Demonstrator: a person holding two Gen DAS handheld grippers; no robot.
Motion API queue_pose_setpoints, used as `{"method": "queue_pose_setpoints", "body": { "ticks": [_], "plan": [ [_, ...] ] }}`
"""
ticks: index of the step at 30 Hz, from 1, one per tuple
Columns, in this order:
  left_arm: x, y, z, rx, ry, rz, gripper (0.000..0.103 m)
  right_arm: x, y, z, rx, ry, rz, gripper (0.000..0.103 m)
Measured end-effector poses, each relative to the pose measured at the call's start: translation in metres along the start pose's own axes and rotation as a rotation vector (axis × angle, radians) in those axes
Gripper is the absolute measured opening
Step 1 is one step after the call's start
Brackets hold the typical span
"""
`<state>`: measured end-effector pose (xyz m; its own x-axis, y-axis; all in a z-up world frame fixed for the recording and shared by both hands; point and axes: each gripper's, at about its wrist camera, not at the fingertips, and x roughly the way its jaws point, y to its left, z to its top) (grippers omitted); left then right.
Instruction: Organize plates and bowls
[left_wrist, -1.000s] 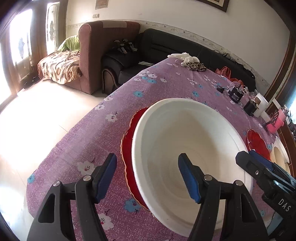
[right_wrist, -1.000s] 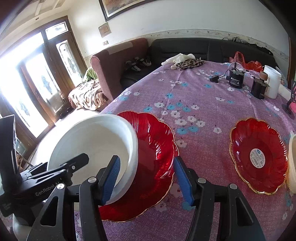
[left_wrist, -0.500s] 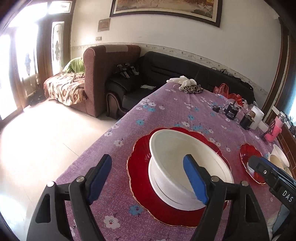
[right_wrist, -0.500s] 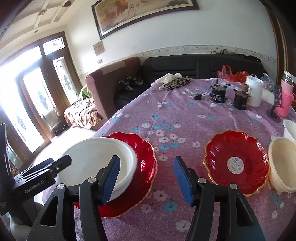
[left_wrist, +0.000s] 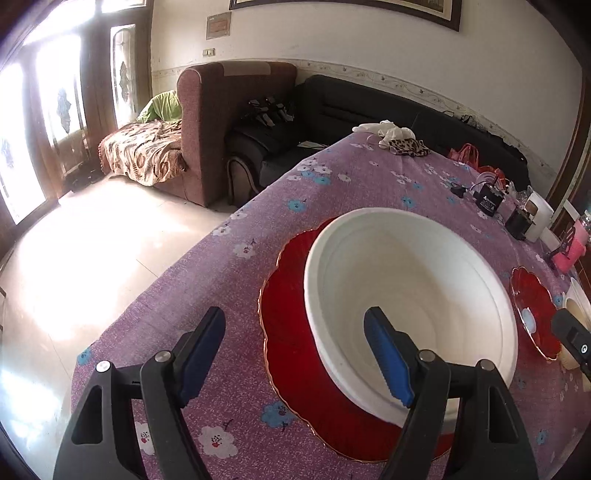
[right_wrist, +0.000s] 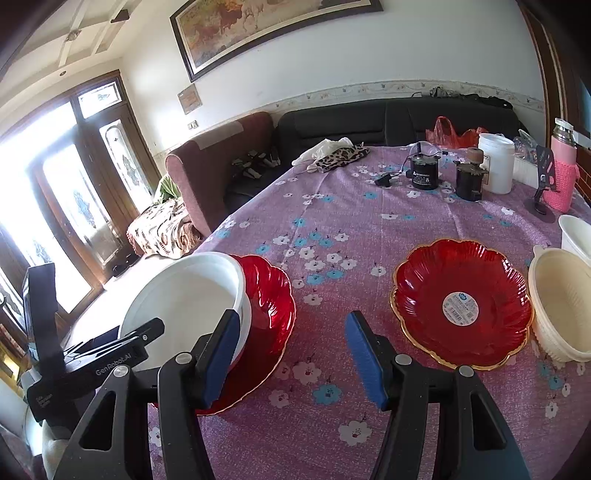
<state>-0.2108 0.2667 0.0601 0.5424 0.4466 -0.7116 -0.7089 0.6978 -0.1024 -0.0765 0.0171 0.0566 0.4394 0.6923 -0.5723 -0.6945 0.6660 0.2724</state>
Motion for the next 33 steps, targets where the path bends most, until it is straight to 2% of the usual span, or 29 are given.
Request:
{"method": "queue_pose_setpoints", "body": {
  "ticks": [4, 7, 8, 10, 12, 13, 15, 17, 20, 23, 33],
  "plan": [
    [-0.021, 0.006, 0.006, -0.012, -0.048, -0.003, 0.078, 0.002, -0.001, 0.001, 0.009, 0.005, 0.001, 0.065],
    [-0.045, 0.008, 0.009, -0.009, -0.124, 0.024, 0.079, 0.004, 0.000, -0.001, 0.013, 0.013, 0.010, 0.065],
    [-0.053, 0.006, 0.009, -0.002, -0.157, 0.040, 0.081, 0.004, 0.001, -0.002, 0.011, 0.011, 0.012, 0.065],
    [-0.073, -0.001, 0.007, 0.023, -0.252, 0.086, 0.095, 0.002, 0.004, -0.004, 0.000, 0.003, 0.007, 0.065],
    [-0.090, -0.009, 0.005, 0.048, -0.329, 0.129, 0.103, -0.003, 0.007, -0.007, -0.015, -0.014, -0.006, 0.066],
    [-0.099, -0.015, 0.004, 0.071, -0.377, 0.149, 0.103, -0.006, 0.008, -0.010, -0.022, -0.025, -0.015, 0.067],
    [-0.108, -0.028, 0.003, 0.120, -0.414, 0.153, 0.103, -0.012, 0.008, -0.013, -0.026, -0.041, -0.026, 0.072],
    [-0.108, -0.044, 0.001, 0.175, -0.393, 0.130, 0.103, -0.017, 0.006, -0.017, -0.024, -0.055, -0.037, 0.074],
    [-0.096, -0.066, -0.007, 0.231, -0.333, 0.143, 0.103, -0.026, 0.001, -0.024, -0.032, -0.075, -0.073, 0.079],
    [-0.086, -0.084, -0.015, 0.282, -0.279, 0.110, 0.103, -0.032, -0.008, -0.029, -0.022, -0.081, -0.097, 0.083],
    [-0.087, -0.133, -0.034, 0.407, -0.248, 0.061, 0.103, -0.057, -0.072, -0.045, 0.118, -0.080, -0.162, 0.085]
  ]
}}
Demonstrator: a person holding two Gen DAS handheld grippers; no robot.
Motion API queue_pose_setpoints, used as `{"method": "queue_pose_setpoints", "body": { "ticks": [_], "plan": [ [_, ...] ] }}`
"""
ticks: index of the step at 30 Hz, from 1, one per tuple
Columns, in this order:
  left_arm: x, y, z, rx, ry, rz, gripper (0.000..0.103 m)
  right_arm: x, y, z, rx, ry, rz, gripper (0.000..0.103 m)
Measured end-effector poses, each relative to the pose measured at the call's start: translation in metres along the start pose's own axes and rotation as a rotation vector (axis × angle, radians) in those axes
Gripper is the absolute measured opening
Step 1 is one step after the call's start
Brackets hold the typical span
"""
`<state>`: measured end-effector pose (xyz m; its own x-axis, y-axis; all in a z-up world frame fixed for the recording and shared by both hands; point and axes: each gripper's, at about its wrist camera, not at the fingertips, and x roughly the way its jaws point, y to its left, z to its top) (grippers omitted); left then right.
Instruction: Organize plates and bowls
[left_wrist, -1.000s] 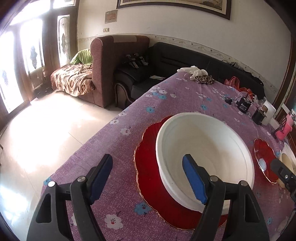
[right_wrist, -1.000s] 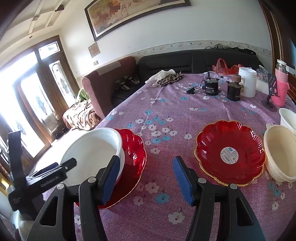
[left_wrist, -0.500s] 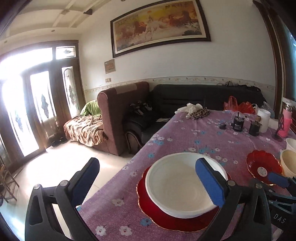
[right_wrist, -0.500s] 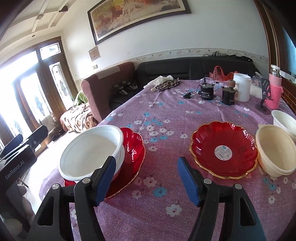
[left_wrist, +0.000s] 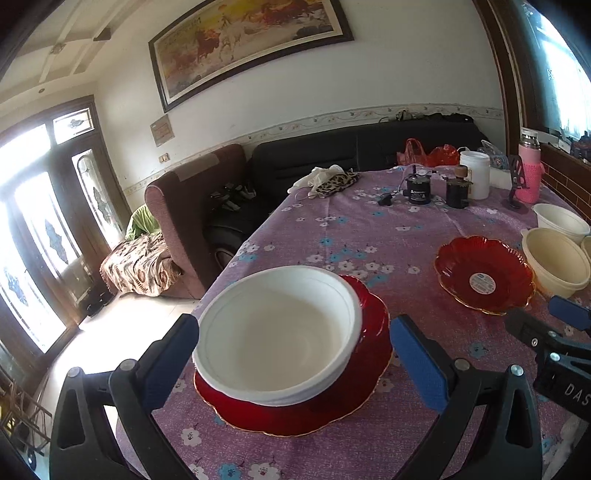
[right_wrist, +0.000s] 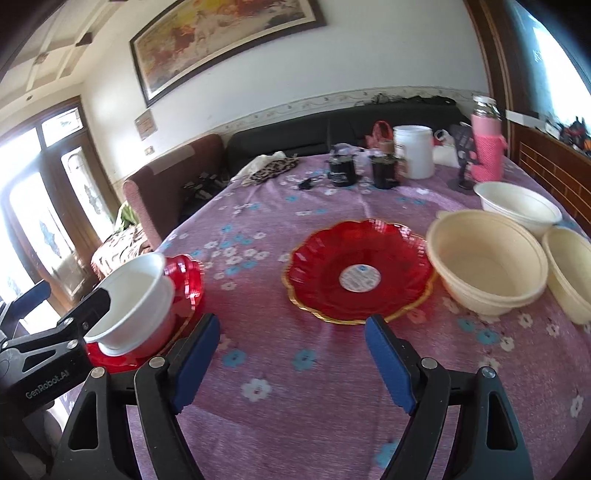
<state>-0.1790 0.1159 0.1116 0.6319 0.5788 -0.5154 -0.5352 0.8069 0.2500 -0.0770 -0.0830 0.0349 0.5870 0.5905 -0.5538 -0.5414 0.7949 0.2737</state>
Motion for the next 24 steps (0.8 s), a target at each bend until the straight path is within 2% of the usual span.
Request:
{"method": "queue_pose_setpoints", "body": {
  "ticks": [9, 16, 24],
  "plan": [
    [0.006, -0.024, -0.004, 0.038, 0.054, -0.066, 0.103, -0.015, -0.060, -0.003, 0.109, -0.013, -0.072, 0.085],
    [0.012, -0.036, -0.005, 0.031, 0.106, -0.171, 0.103, -0.043, -0.107, -0.005, 0.159, -0.040, -0.148, 0.085],
    [0.010, -0.050, -0.006, 0.043, 0.110, -0.237, 0.103, -0.094, -0.185, -0.025, 0.234, -0.047, -0.310, 0.085]
  ]
}}
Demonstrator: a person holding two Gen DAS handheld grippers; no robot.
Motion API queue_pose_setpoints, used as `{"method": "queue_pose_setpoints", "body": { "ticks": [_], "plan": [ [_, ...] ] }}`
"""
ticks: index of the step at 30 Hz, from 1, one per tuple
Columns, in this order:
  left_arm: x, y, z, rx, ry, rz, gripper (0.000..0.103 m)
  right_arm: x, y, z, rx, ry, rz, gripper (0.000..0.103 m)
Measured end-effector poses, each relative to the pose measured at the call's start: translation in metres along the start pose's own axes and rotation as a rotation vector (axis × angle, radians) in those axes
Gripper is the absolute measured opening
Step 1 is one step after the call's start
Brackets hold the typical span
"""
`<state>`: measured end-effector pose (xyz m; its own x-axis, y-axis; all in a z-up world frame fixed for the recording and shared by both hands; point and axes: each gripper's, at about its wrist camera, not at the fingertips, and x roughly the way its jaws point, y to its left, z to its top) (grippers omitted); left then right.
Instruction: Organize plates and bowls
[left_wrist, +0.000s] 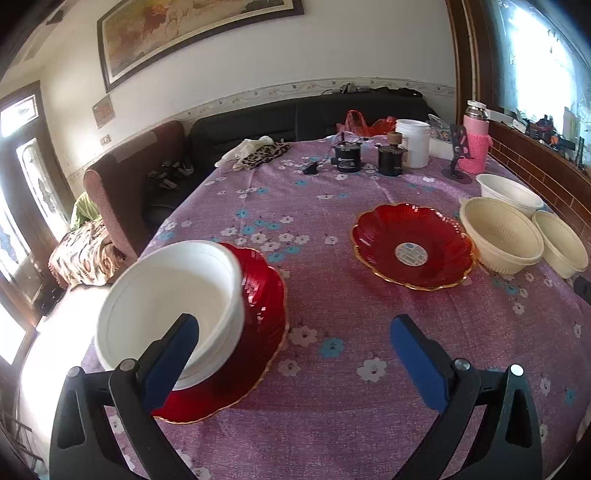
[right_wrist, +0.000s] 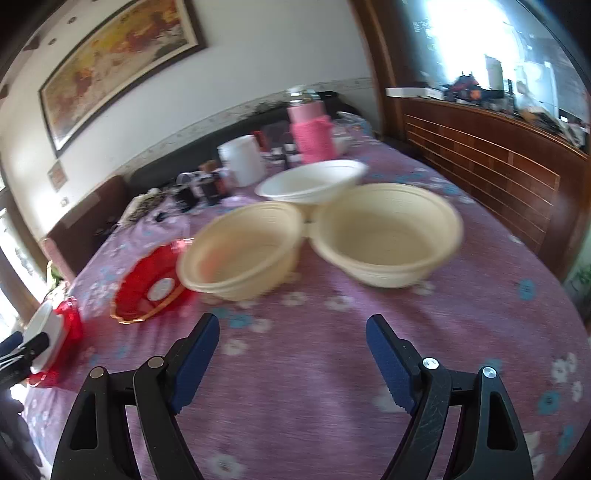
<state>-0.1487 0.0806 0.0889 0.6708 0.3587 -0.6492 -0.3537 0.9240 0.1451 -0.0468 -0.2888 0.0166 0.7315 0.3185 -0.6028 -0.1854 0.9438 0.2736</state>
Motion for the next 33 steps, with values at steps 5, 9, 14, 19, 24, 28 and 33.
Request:
{"method": "queue_pose_setpoints", "body": {
  "ticks": [5, 9, 14, 19, 24, 28, 33],
  "plan": [
    [0.005, -0.022, -0.001, 0.018, 0.017, -0.056, 0.103, -0.001, -0.041, 0.001, 0.087, 0.030, -0.038, 0.085],
    [0.007, -0.057, -0.006, 0.084, 0.056, -0.145, 0.103, 0.004, -0.045, 0.002, 0.125, 0.040, -0.009, 0.085],
    [0.007, -0.092, -0.014, 0.154, 0.099, -0.282, 0.103, 0.014, -0.028, 0.004, 0.104, 0.070, 0.025, 0.085],
    [0.017, -0.083, 0.001, 0.107, 0.118, -0.309, 0.103, 0.022, -0.009, 0.006, 0.094, 0.107, 0.070, 0.085],
    [0.040, -0.037, 0.036, -0.069, 0.150, -0.315, 0.103, 0.039, 0.024, 0.011, 0.073, 0.162, 0.152, 0.085],
    [0.066, -0.007, 0.060, -0.198, 0.199, -0.338, 0.103, 0.061, 0.058, 0.017, 0.050, 0.226, 0.225, 0.085],
    [0.108, 0.012, 0.080, -0.362, 0.277, -0.363, 0.103, 0.093, 0.101, 0.020, 0.034, 0.297, 0.281, 0.085]
  ]
}}
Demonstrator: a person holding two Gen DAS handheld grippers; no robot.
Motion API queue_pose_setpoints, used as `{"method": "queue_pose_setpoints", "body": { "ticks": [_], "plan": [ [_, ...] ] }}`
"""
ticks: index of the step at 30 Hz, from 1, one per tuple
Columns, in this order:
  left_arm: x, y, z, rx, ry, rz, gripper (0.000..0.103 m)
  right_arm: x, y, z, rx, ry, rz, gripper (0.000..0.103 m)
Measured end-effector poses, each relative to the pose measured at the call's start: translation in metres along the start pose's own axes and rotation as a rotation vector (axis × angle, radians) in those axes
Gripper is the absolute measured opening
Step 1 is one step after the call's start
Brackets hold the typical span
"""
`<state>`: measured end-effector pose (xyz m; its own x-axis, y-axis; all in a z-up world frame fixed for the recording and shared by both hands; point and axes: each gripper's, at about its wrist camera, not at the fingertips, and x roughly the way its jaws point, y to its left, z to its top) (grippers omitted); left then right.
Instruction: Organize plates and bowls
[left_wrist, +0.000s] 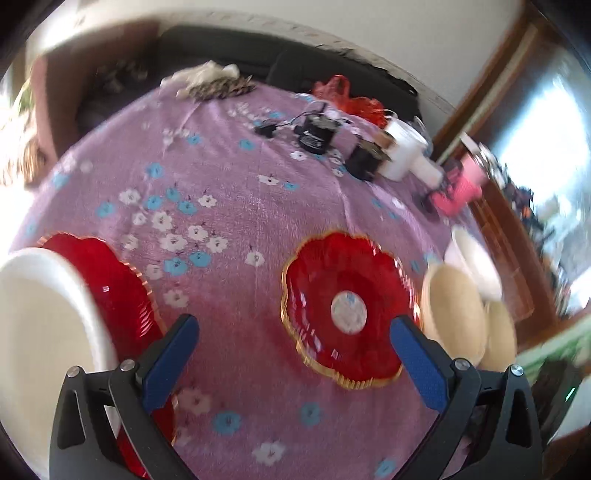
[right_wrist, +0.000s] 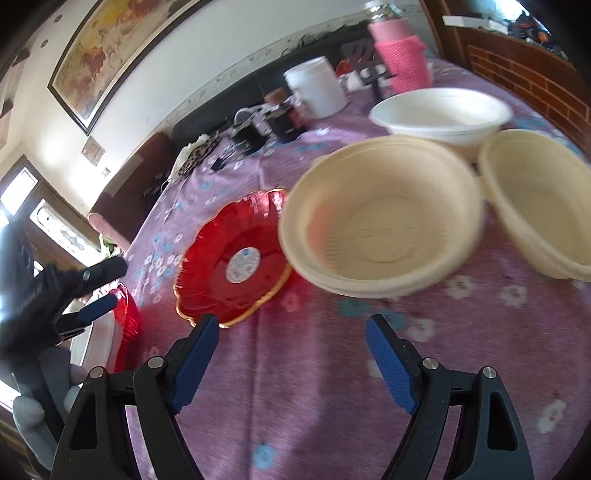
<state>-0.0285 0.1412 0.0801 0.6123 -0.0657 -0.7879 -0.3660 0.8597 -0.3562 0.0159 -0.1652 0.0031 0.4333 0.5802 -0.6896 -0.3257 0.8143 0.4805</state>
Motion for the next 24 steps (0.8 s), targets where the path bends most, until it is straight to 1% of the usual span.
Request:
{"method": "queue_pose_setpoints", "body": {
  "ticks": [2, 6, 8, 10, 12, 14, 16, 18, 20, 22, 24],
  "plan": [
    [0.013, 0.002, 0.008, -0.035, 0.011, 0.021, 0.103, 0.016, 0.007, 0.004, 0.007, 0.016, -0.009, 0.085],
    [0.038, -0.003, 0.015, -0.041, 0.023, 0.059, 0.103, 0.041, 0.007, 0.007, 0.071, 0.049, 0.005, 0.086],
    [0.047, -0.008, 0.013, -0.044, 0.035, 0.050, 0.103, 0.042, 0.009, 0.010, 0.072, 0.023, -0.002, 0.086],
    [0.052, -0.014, 0.013, -0.034, 0.046, 0.051, 0.103, 0.046, 0.011, 0.013, 0.080, 0.025, 0.002, 0.086],
    [0.046, -0.018, 0.013, -0.011, 0.028, 0.053, 0.103, 0.049, 0.013, 0.016, 0.083, 0.025, 0.004, 0.086],
    [0.034, -0.020, 0.014, 0.028, -0.024, 0.091, 0.103, 0.048, 0.012, 0.016, 0.077, 0.022, 0.006, 0.086],
    [0.018, -0.016, 0.017, 0.046, -0.081, 0.153, 0.103, 0.048, 0.010, 0.016, 0.083, 0.020, 0.013, 0.086],
    [0.004, -0.012, 0.020, 0.045, -0.123, 0.163, 0.103, 0.047, 0.007, 0.015, 0.091, 0.013, 0.021, 0.086],
    [-0.006, -0.015, 0.024, 0.064, -0.160, 0.167, 0.103, 0.048, 0.007, 0.016, 0.095, 0.007, 0.017, 0.086],
    [-0.005, -0.024, 0.028, 0.101, -0.165, 0.173, 0.103, 0.050, 0.011, 0.018, 0.088, 0.012, 0.019, 0.086],
    [0.006, -0.029, 0.032, 0.103, -0.127, 0.153, 0.103, 0.051, 0.015, 0.017, 0.083, 0.015, 0.021, 0.086]
  ]
}}
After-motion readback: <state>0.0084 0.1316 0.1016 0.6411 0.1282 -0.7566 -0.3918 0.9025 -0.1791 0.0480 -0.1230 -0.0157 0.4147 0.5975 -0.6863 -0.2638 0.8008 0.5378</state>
